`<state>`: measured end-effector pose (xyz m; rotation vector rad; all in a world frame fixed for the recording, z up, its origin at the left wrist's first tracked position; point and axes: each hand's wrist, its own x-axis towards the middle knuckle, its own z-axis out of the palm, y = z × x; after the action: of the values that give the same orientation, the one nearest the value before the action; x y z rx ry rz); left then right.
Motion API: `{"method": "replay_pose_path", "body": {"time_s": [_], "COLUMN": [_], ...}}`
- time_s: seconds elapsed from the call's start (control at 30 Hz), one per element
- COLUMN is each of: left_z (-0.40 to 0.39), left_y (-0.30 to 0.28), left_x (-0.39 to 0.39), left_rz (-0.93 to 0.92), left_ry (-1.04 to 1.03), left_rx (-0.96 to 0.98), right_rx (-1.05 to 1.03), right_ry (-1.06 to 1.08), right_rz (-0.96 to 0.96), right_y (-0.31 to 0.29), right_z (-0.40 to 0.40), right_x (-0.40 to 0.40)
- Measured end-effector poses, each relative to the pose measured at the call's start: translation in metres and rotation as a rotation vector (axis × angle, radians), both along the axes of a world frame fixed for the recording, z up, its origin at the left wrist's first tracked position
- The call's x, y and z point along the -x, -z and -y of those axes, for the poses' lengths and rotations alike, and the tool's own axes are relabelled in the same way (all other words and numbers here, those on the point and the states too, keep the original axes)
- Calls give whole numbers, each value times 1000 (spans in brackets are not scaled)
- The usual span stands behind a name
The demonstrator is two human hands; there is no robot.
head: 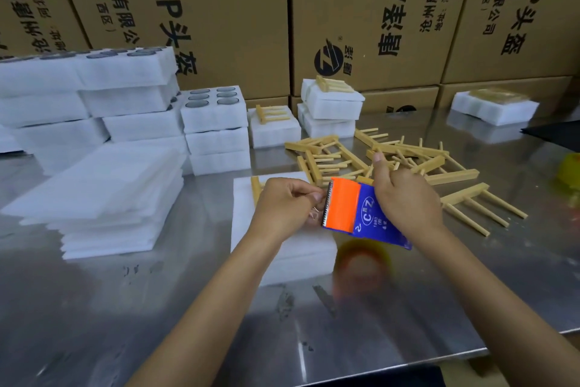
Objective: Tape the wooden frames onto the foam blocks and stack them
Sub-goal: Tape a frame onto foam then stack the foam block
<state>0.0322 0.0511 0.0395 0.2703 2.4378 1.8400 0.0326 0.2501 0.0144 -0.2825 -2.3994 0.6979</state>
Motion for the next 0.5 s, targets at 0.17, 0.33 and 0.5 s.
{"method": "replay_pose_path", "body": {"time_s": [0.17, 0.33, 0.5], "left_z": [1, 13, 36], "left_y": [-15, -26, -32], "left_x": [10, 20, 35], "left_rz": [180, 243, 225], "left_ry": [8, 37, -76], "left_rx": [-81, -176, -242], "right_rx": [257, 93, -175], "right_ry": [-52, -166, -188], "right_rz": [-8, 12, 149], "right_y": [1, -6, -25], "right_z": [0, -1, -4], "right_x": [7, 13, 45]}}
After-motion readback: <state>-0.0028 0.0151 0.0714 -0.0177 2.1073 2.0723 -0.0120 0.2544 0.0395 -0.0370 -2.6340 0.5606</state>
